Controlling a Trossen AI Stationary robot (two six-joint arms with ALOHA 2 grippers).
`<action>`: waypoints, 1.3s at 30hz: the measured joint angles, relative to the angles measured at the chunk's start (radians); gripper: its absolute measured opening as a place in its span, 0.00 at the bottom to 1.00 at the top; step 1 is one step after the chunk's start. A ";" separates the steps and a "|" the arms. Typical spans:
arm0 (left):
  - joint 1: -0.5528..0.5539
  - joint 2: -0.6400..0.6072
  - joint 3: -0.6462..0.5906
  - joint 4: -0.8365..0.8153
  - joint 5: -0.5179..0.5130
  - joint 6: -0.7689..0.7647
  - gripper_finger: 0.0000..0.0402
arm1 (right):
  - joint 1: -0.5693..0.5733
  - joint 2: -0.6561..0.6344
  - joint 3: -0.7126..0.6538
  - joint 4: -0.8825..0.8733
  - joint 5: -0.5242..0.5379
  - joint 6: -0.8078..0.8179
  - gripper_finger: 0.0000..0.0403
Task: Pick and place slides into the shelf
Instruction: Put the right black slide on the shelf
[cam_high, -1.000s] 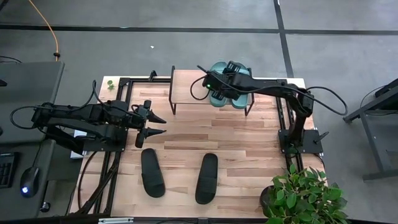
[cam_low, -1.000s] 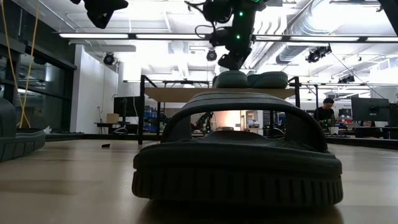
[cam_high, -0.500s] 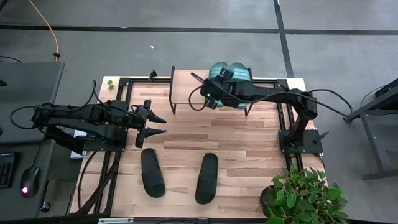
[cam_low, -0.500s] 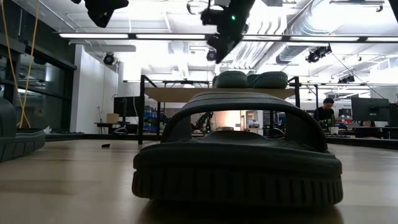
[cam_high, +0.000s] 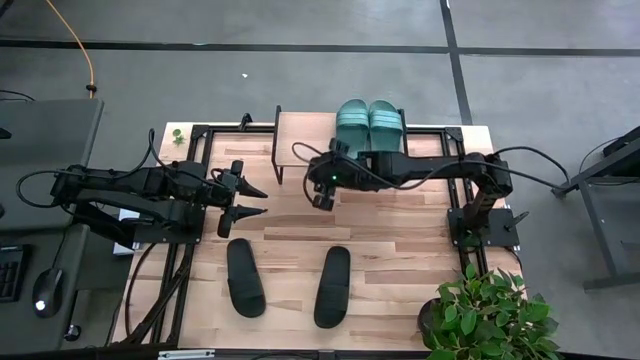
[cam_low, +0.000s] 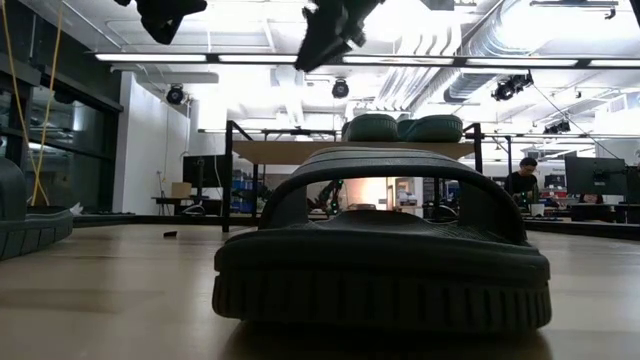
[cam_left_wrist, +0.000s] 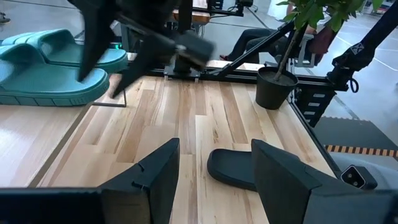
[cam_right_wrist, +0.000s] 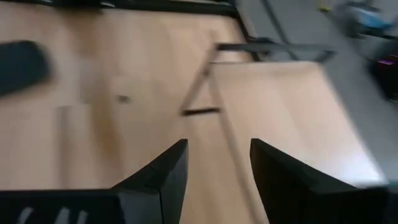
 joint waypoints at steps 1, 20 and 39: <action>0.000 0.000 0.000 0.000 0.001 0.000 0.46 | 0.005 0.000 0.000 0.006 -0.032 0.001 0.41; 0.000 0.000 -0.028 -0.116 0.141 -0.167 0.46 | 0.099 0.000 0.000 0.030 -0.278 0.102 0.41; -0.085 0.001 -0.066 -0.064 0.221 -0.195 0.46 | 0.245 0.063 0.000 0.078 -0.276 0.146 0.41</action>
